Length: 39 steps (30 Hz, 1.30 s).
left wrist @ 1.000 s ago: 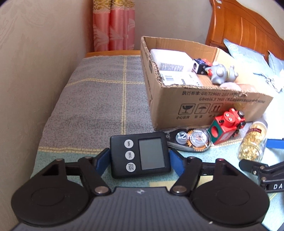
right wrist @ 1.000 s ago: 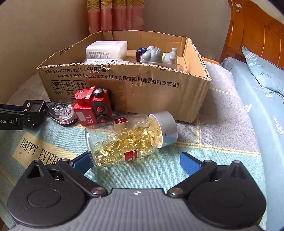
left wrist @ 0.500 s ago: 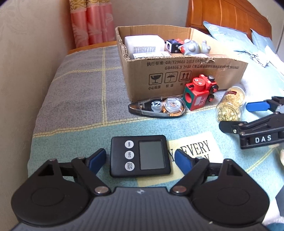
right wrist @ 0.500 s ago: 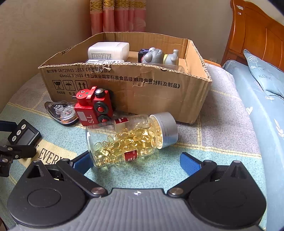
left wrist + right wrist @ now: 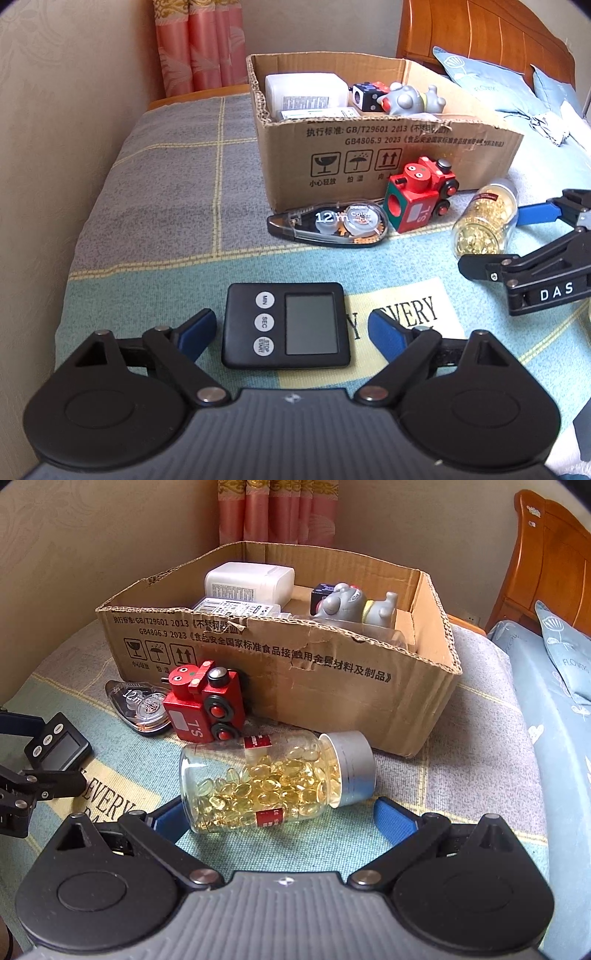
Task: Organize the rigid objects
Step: 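Close the right gripper on the capsule bottle while the left grasps the black timer, then carry the bottle into the box and open the right gripper while the left lifts the timer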
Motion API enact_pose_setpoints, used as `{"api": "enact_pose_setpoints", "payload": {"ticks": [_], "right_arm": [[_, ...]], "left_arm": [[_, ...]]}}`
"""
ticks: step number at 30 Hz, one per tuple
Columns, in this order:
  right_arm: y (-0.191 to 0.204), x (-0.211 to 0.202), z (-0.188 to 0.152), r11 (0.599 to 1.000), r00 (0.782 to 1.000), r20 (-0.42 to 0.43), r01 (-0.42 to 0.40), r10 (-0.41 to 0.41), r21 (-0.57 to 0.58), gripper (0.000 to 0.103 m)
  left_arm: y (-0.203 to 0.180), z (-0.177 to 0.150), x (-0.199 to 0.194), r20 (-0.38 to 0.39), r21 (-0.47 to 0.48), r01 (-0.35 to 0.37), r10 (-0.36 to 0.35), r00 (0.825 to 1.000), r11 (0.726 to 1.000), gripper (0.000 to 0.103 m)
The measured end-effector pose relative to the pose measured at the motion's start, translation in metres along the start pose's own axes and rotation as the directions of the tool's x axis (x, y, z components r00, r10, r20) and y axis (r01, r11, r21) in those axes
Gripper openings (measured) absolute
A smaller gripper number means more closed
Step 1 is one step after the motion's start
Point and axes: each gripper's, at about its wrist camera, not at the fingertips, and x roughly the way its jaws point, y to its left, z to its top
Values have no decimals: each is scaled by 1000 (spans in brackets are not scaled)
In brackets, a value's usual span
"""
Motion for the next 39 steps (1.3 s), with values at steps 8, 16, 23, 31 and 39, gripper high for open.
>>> {"api": "enact_pose_setpoints", "payload": {"ticks": [8, 16, 23, 31, 39], "right_arm": [[4, -5, 10, 996, 1000, 18, -20, 22, -87, 103], [4, -8, 13, 991, 999, 9, -35, 37, -129, 98], [1, -9, 15, 991, 999, 1, -40, 40, -131, 96], [3, -13, 15, 989, 998, -13, -67, 66, -134, 96], [4, -25, 13, 986, 996, -26, -85, 82, -143, 95]], "left_arm": [[1, 2, 1, -9, -9, -3, 3, 1000, 1000, 88], [4, 5, 2, -16, -9, 0, 0, 1000, 1000, 86], [5, 7, 2, -19, -7, -1, 1, 1000, 1000, 82], [5, 9, 0, -26, 11, 14, -14, 1000, 1000, 69], [6, 12, -7, -32, 15, 26, -25, 999, 1000, 69]]}}
